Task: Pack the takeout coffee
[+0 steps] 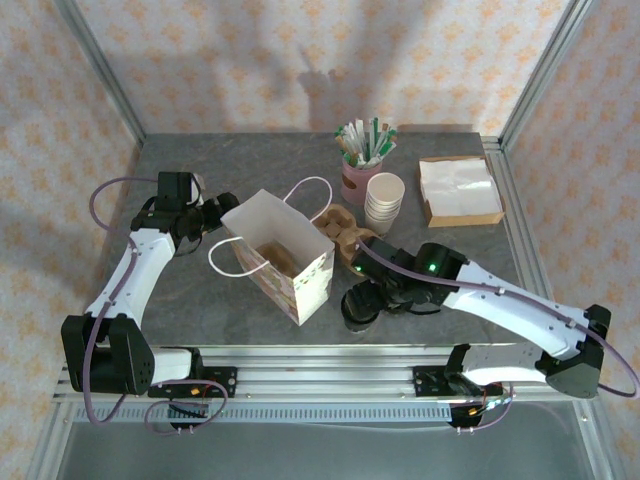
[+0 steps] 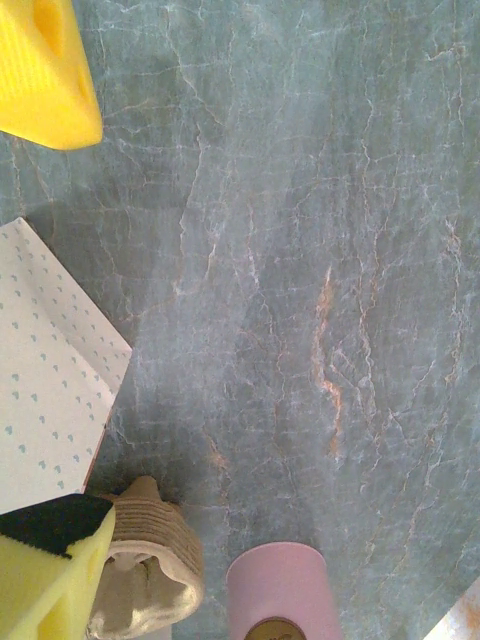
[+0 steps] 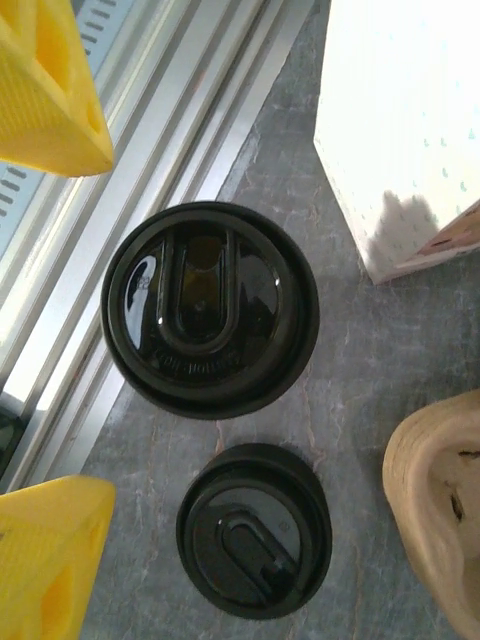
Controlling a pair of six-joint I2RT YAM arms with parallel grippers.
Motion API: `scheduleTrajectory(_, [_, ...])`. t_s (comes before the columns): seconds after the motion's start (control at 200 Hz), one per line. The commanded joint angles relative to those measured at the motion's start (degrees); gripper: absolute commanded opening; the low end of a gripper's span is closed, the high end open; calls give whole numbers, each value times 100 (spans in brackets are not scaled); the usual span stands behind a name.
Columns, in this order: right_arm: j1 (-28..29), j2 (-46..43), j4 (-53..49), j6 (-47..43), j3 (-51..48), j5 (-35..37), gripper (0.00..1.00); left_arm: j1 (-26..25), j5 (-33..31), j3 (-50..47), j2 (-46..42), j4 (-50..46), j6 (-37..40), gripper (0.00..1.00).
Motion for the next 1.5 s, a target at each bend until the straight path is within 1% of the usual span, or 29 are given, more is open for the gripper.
scheduleTrajectory(0.0, [42,159,361,278,-111,-119,77,24,-92,50,-128,-135,131,91])
scheduleTrajectory(0.19, [48,418,495,540,-230,-27,81,24,-72,48,-127,-132,137,91])
scheduleTrajectory(0.535, [46,738,521,494,-406,117,82,24,-47,33,-133,-107,126,91])
scheduleTrajectory(0.856, [43,763,638,437,-607,137,84,24,-39,27,-124,-107,131,91])
scheduleTrajectory(1.086, [48,803,790,404,-661,159,81,24,-36,21,-127,-107,122,91])
scheduleTrajectory(1.256, [48,872,823,373,-626,139,77,24,-29,21,-131,-109,123,91])
scheduleTrajectory(1.491, [47,925,834,349,-662,150,75,24,-23,23,-135,-107,123,91])
